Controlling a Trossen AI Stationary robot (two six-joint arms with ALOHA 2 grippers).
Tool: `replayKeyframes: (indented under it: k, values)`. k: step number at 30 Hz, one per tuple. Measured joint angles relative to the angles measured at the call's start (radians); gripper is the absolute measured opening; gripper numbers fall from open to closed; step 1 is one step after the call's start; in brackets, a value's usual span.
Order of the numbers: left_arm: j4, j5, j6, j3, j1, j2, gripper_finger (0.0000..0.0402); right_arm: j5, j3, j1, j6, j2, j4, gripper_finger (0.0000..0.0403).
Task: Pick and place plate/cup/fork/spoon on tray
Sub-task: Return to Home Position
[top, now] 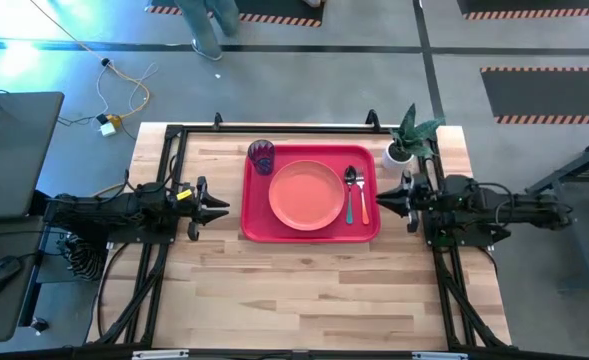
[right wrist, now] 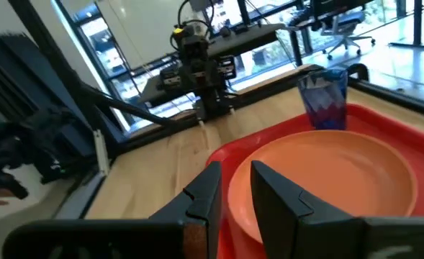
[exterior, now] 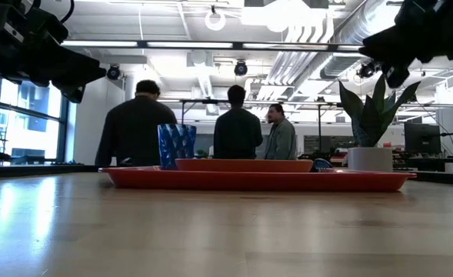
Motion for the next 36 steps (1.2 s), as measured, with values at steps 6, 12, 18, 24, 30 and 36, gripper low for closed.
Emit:
replayKeyframes:
  k: [6,12,18,24,30,36]
  values:
    - [0.0,0.0,0.0,0.0,0.0,0.0,0.0092,-0.018,-0.108,0.0,0.017,-0.068,0.034,0.0067]
    - [0.0,0.0,0.0,0.0,0.0,0.0,0.0092,-0.077,-0.173,0.0,0.013,-0.101,0.054,0.0067]
    - [0.0,0.0,0.0,0.0,0.0,0.0,0.0092,-0.115,-0.192,0.0,-0.045,-0.112,0.052,0.0067]
    - [0.0,0.0,0.0,0.001,0.0,0.0,0.0092,-0.124,-0.192,0.0,-0.078,-0.112,0.044,0.0067]
    - [0.0,0.0,0.0,0.001,0.0,0.0,0.0092,-0.127,-0.193,0.0,-0.082,-0.113,-0.003,0.0067]
    - [0.0,0.0,0.0,0.001,0.0,0.0,0.0092,-0.126,-0.193,0.0,-0.083,-0.112,-0.011,0.0067]
